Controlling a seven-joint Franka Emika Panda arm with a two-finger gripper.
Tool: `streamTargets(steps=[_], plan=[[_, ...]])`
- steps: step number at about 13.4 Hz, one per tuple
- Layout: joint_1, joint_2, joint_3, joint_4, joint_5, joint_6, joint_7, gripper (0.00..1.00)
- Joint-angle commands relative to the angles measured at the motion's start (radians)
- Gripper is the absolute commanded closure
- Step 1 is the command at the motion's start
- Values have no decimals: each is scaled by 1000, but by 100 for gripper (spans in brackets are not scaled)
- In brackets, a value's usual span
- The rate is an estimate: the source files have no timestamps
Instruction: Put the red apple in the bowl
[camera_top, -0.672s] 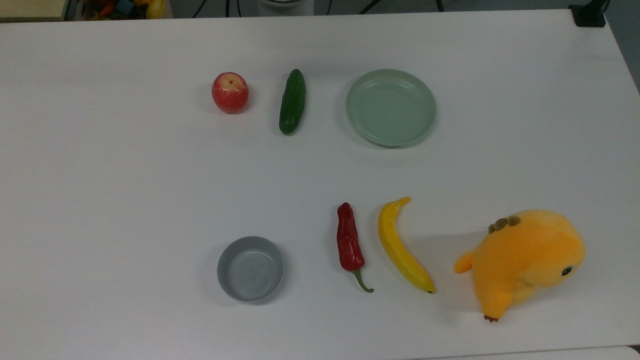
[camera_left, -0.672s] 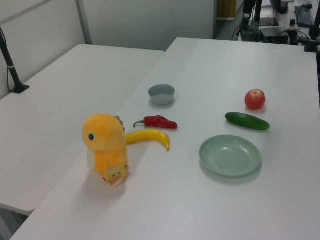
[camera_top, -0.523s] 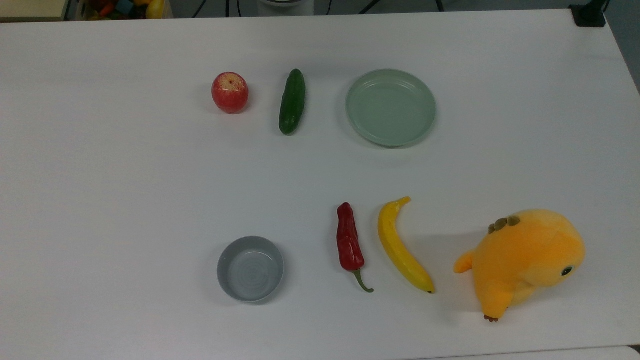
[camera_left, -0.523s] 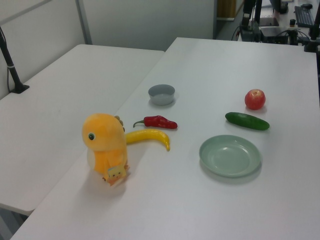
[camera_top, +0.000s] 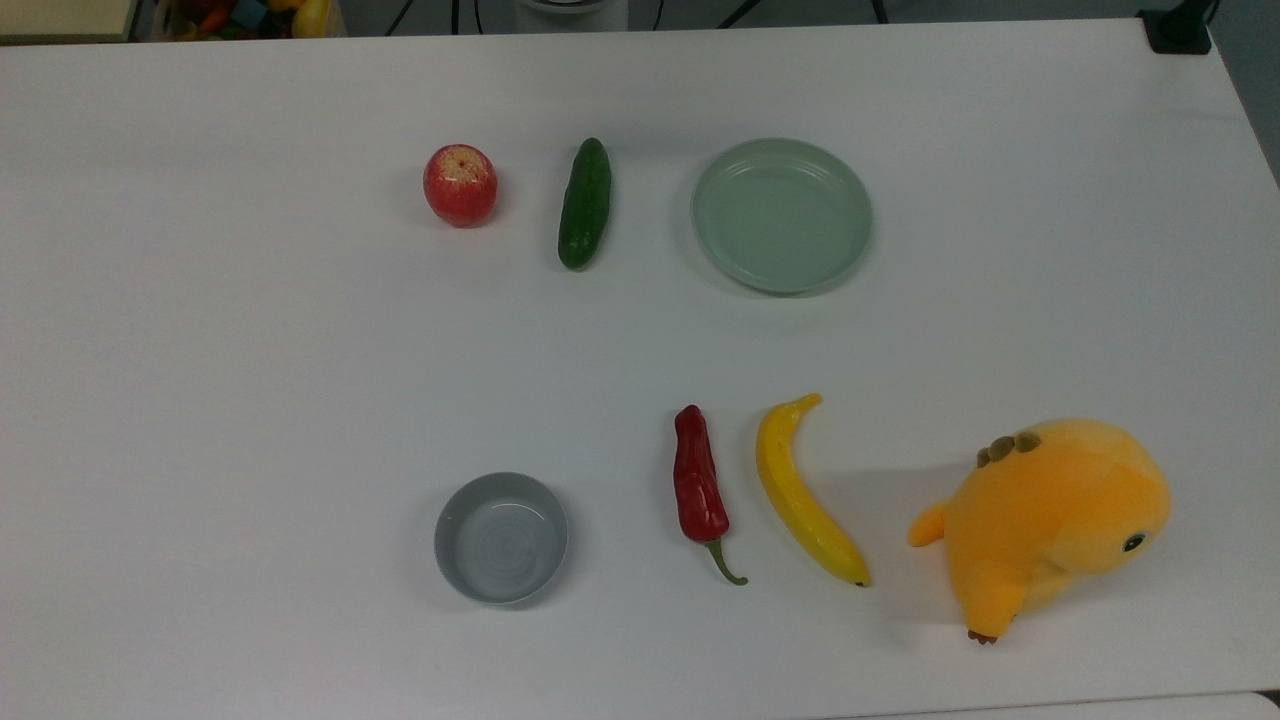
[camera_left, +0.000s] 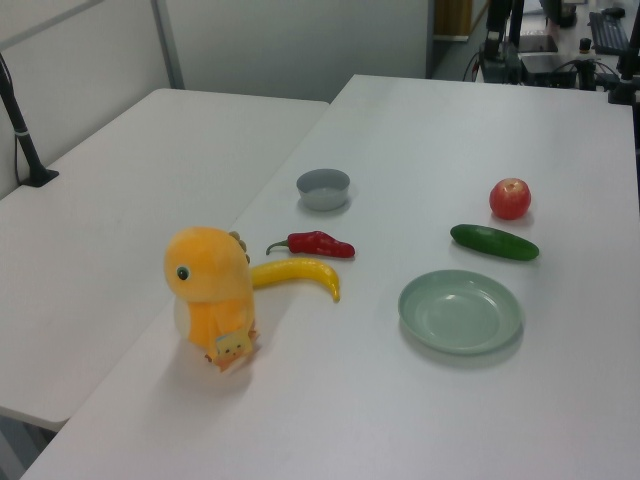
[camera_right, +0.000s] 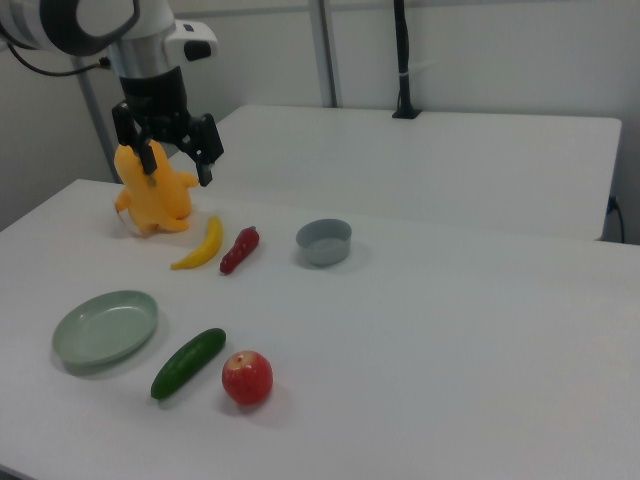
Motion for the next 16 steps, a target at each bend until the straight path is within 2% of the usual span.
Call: streamTargets(steps=[1,5,11,13,16], plan=[[-21,-24,0,-89,9,12,-39,0],[-54,-24,0,-195,-9,10,-128,0],[-67,-9,0,-372,-110,32,-224,0],[-70,8,0,-408,-118,68,-224,0],[-90,8,0,-532,-147,234,-224,0]])
